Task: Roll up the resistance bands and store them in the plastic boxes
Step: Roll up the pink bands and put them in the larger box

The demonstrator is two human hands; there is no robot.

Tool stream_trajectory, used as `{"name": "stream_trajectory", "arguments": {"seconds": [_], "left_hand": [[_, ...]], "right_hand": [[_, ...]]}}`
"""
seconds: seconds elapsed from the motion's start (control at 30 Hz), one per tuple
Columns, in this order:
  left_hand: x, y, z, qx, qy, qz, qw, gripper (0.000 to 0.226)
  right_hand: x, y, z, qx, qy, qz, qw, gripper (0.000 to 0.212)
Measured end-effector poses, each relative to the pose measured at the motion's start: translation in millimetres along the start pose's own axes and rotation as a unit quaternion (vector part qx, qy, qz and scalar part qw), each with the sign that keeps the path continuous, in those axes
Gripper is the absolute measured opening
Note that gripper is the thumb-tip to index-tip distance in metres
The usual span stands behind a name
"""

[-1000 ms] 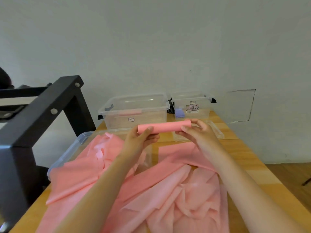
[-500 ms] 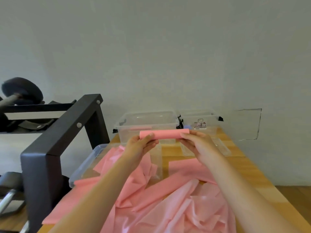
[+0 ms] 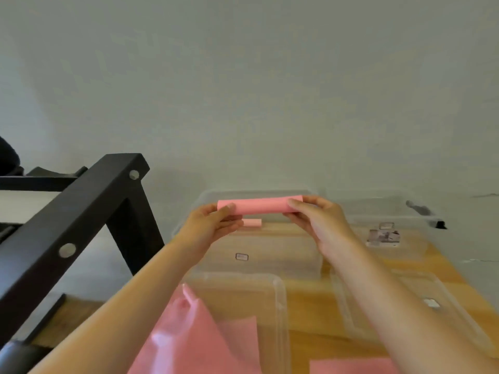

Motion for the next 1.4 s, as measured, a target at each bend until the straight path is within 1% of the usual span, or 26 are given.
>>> {"name": "stream_trajectory", "arguments": {"seconds": [0.07, 0.13, 0.2, 0.3, 0.4, 0.47, 0.53, 0.7, 0.73, 0.8, 0.87, 0.9, 0.97, 1.03, 1.1, 1.17, 1.2, 1.3, 1.37, 1.4], "left_hand": [[-25, -5, 11, -0.005, -0.007, 0.027, 1.0, 0.018], [-46, -13, 20, 0.003, 0.005, 0.054, 0.999, 0.016], [-65, -23, 25, 0.022, 0.035, 0.081, 0.996, 0.014], [-84, -38, 30, 0.044, 0.091, 0.13, 0.986, 0.014], [-93, -51, 32, 0.074, 0.144, 0.181, 0.97, 0.009], [-99, -58, 31, 0.097, 0.174, 0.219, 0.955, 0.008], [-105, -67, 27, 0.117, 0.2, 0.248, 0.941, 0.012], [-123, -92, 21, 0.133, 0.249, 0.311, 0.908, 0.015], [-126, -96, 20, 0.135, 0.254, 0.32, 0.903, 0.014], [-132, -105, 21, 0.128, 0.276, 0.33, 0.894, 0.005], [-137, -117, 25, 0.121, 0.301, 0.331, 0.886, 0.021], [-139, -125, 27, 0.125, 0.312, 0.328, 0.883, 0.028], [-143, -139, 31, 0.13, 0.327, 0.327, 0.877, 0.034], [-144, -152, 36, 0.135, 0.355, 0.327, 0.865, 0.035], [-145, -164, 44, 0.148, 0.399, 0.324, 0.845, 0.031], [-146, -172, 50, 0.155, 0.423, 0.324, 0.832, 0.012], [-147, -176, 50, 0.163, 0.426, 0.324, 0.829, 0.007], [-158, -190, 48, 0.199, 0.443, 0.32, 0.814, 0.017], [-163, -194, 46, 0.191, 0.457, 0.315, 0.81, 0.013], [-165, -196, 45, 0.188, 0.463, 0.313, 0.808, 0.018]], "right_hand": [[-31, 2, -7, 0.028, -0.001, -0.026, 0.999, 0.019], [-55, 7, -10, 0.047, -0.002, -0.058, 0.997, 0.019], [-75, 12, -13, 0.05, -0.003, -0.085, 0.995, 0.017], [-96, 21, -20, 0.014, -0.001, -0.135, 0.991, 0.007], [-111, 32, -26, -0.01, 0.014, -0.185, 0.983, 0.006], [-120, 40, -29, -0.031, 0.035, -0.209, 0.977, 0.007], [-129, 45, -31, -0.052, 0.064, -0.218, 0.972, 0.009], [-148, 65, -37, -0.064, 0.133, -0.248, 0.958, 0.011], [-153, 69, -37, -0.069, 0.144, -0.256, 0.953, 0.013], [-162, 76, -37, -0.069, 0.167, -0.262, 0.948, 0.016], [-169, 81, -37, -0.04, 0.189, -0.258, 0.947, 0.031], [-172, 84, -36, -0.014, 0.194, -0.256, 0.947, 0.035], [-179, 91, -35, 0.047, 0.198, -0.252, 0.946, 0.035], [-187, 99, -35, 0.133, 0.21, -0.255, 0.934, 0.029], [-195, 109, -37, 0.213, 0.228, -0.256, 0.915, 0.028], [-200, 118, -40, 0.259, 0.237, -0.257, 0.9, 0.033], [-201, 121, -42, 0.266, 0.242, -0.256, 0.897, 0.034], [-209, 125, -43, 0.294, 0.258, -0.249, 0.886, 0.03], [-214, 123, -42, 0.305, 0.268, -0.241, 0.881, 0.027], [-216, 122, -41, 0.312, 0.272, -0.233, 0.88, 0.028]]}}
Point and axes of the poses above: each hand's wrist, its own x-axis away from the middle knuckle, its own z-axis out of the back of the hand, y = z × x, the point moved 3 cm from there along -x, towards the middle knuckle, and after that the axes turned 13 degrees about -z, right-handed, at the moved point
